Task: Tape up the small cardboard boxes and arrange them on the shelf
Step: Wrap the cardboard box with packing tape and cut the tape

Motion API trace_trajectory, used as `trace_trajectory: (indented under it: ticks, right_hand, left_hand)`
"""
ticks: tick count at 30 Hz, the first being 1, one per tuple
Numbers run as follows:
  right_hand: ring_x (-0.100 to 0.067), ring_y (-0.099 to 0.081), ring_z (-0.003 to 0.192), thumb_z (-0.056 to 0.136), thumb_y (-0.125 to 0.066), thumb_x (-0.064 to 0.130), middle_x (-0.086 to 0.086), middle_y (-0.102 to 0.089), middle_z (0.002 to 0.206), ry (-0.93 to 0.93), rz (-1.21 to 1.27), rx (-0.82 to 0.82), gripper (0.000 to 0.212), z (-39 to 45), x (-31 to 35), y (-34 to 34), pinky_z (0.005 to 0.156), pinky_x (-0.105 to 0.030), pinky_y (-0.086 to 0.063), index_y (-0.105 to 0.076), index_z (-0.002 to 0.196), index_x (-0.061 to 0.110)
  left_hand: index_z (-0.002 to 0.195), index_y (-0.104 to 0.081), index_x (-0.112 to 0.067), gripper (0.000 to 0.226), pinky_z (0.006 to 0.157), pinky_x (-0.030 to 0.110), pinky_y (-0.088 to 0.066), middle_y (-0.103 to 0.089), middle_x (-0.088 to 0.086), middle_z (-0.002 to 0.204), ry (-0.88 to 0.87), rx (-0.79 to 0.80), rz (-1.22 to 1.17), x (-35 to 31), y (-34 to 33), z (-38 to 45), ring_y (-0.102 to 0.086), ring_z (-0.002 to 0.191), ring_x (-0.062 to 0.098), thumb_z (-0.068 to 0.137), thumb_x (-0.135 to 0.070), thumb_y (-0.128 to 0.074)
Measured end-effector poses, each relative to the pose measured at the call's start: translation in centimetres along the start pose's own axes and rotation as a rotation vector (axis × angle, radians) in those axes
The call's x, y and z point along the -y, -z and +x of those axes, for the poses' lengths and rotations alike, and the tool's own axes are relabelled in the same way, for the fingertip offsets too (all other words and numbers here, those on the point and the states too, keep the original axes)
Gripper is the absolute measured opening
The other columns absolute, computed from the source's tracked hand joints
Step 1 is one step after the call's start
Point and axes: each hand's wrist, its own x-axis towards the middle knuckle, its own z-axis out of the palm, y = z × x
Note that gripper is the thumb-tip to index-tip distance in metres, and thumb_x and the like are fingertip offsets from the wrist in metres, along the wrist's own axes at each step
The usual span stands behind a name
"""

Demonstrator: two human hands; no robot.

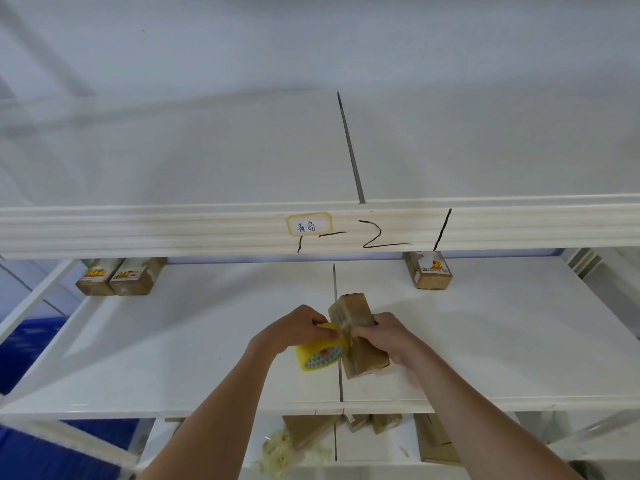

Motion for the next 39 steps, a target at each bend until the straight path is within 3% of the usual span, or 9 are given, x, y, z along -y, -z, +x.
trace_trajectory:
  ticks: [2,5,9,13,19,22,26,32,39]
  right_hand:
    - [-0.017,-0.073,0.088,0.051,-0.085,0.048,-0.001,-0.075,0.096,-0.002,-0.022,0.003,0.059,-0.2,0.1,0.2,0.059,-0.024,-0.057,-0.071,0.100,0.019]
    - [-0.016,-0.073,0.087,0.048,-0.085,0.049,-0.001,-0.075,0.096,0.001,-0.042,-0.010,0.064,-0.2,0.2,0.3,0.057,-0.023,-0.056,-0.071,0.103,0.018]
    - [-0.015,-0.073,0.082,0.058,-0.086,0.043,-0.001,-0.076,0.092,-0.006,-0.024,-0.037,0.044,-0.2,0.0,0.0,0.056,-0.023,-0.056,-0.071,0.092,0.021]
    - [-0.011,-0.076,0.072,0.058,-0.086,0.041,0.001,-0.078,0.083,-0.011,-0.006,-0.025,0.044,-0.2,0.0,0.3,0.056,-0.024,-0.058,-0.074,0.093,0.019]
    - [-0.018,-0.073,0.080,0.075,-0.082,0.034,-0.006,-0.076,0.089,-0.028,0.017,-0.058,0.033,-0.6,0.0,1.4,0.056,-0.024,-0.057,-0.074,0.097,0.011]
    - [-0.021,-0.073,0.084,0.077,-0.081,0.033,-0.008,-0.076,0.093,-0.041,0.015,-0.023,0.029,-1.1,0.1,2.2,0.058,-0.025,-0.058,-0.072,0.096,0.012]
    - [-0.026,-0.073,0.090,0.079,-0.080,0.032,-0.013,-0.075,0.099,-0.049,0.045,-0.008,0.036,-1.3,-0.2,2.0,0.069,-0.031,-0.060,-0.072,0.103,0.006]
    - [-0.025,-0.072,0.092,0.082,-0.077,0.027,-0.013,-0.075,0.100,-0.016,0.140,0.040,0.031,-1.5,0.3,2.1,0.069,-0.031,-0.060,-0.072,0.105,0.006]
    - [-0.032,-0.069,0.104,0.083,-0.069,0.033,-0.016,-0.073,0.110,-0.018,0.249,0.095,0.037,-1.3,-0.6,0.8,0.079,-0.038,-0.061,-0.070,0.113,0.011]
  left_hand:
    - [0.103,-0.077,-0.018,0.052,0.082,0.030,-0.057,-0.073,-0.002,0.095,0.012,-0.012,-0.011,0.3,0.1,0.1,-0.068,0.091,0.016,0.078,-0.064,-0.074]
    - [0.086,-0.077,-0.016,0.051,0.068,0.024,-0.050,-0.070,-0.002,0.078,0.026,-0.018,-0.004,0.7,0.1,0.1,-0.065,0.076,0.013,0.077,-0.066,-0.074]
    - [0.077,-0.074,-0.014,0.053,0.060,0.021,-0.044,-0.064,-0.005,0.068,0.035,-0.044,0.109,0.6,0.4,0.1,-0.060,0.065,0.011,0.075,-0.067,-0.074]
    - [0.070,-0.067,-0.026,0.053,0.058,0.019,-0.046,-0.066,-0.007,0.073,0.103,-0.078,0.201,1.0,0.3,0.1,-0.064,0.067,0.008,0.070,-0.079,-0.069]
    - [0.059,-0.067,-0.029,0.042,0.064,0.024,-0.040,-0.056,-0.013,0.059,0.033,0.013,-0.033,1.8,0.7,-0.6,-0.054,0.066,0.011,0.084,-0.062,-0.070]
    - [0.067,-0.071,-0.031,0.030,0.067,0.021,-0.041,-0.061,-0.014,0.066,0.027,0.059,-0.075,2.0,1.1,-0.8,-0.056,0.073,0.009,0.088,-0.052,-0.072]
    - [0.080,-0.073,-0.026,0.028,0.067,0.022,-0.042,-0.063,-0.008,0.077,0.078,0.032,0.024,1.4,1.1,0.0,-0.059,0.078,0.012,0.084,-0.054,-0.074]
    - [0.064,-0.063,-0.023,0.049,0.058,0.021,-0.041,-0.060,-0.005,0.068,0.145,-0.052,0.243,2.0,0.6,0.6,-0.058,0.064,0.010,0.080,-0.069,-0.068]
    - [0.078,-0.068,-0.022,0.045,0.072,0.023,-0.051,-0.064,-0.005,0.077,0.165,-0.005,0.207,1.9,0.0,0.7,-0.065,0.079,0.013,0.085,-0.065,-0.066]
